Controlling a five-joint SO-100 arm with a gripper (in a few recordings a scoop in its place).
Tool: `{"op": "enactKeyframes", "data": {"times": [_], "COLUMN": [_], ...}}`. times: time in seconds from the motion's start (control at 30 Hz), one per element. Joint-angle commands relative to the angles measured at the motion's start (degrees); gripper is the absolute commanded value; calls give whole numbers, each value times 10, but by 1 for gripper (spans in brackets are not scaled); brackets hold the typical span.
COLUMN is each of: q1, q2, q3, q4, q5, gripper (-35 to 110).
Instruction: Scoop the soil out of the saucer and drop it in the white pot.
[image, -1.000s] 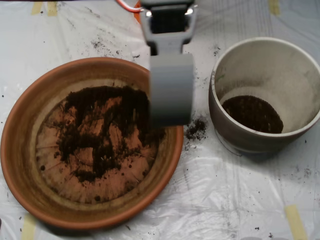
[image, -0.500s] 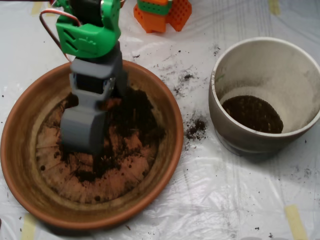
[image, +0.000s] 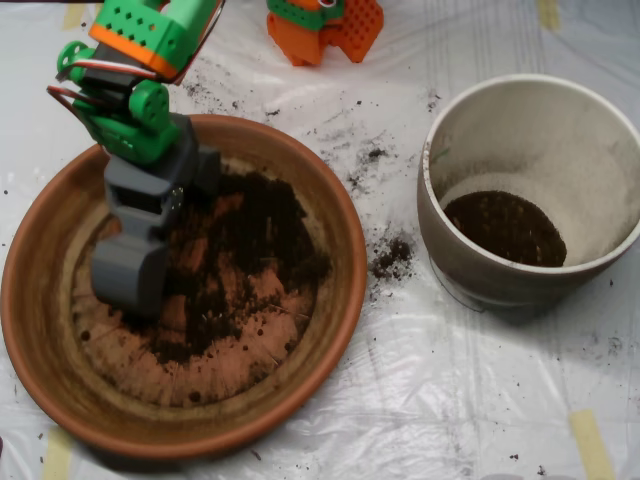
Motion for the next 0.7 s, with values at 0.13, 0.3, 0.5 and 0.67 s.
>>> {"op": "enactKeyframes", "data": {"times": [0.13,0.3,0.5,0.67], "q1": [20,21,25,31], "q2": [-40,-76,-78,-55], "q3": [-123,-164,-159,-123], "q4": [38,56,53,28], "q5": [-12,-17,-17,-20], "gripper": [51,47,21,14]}}
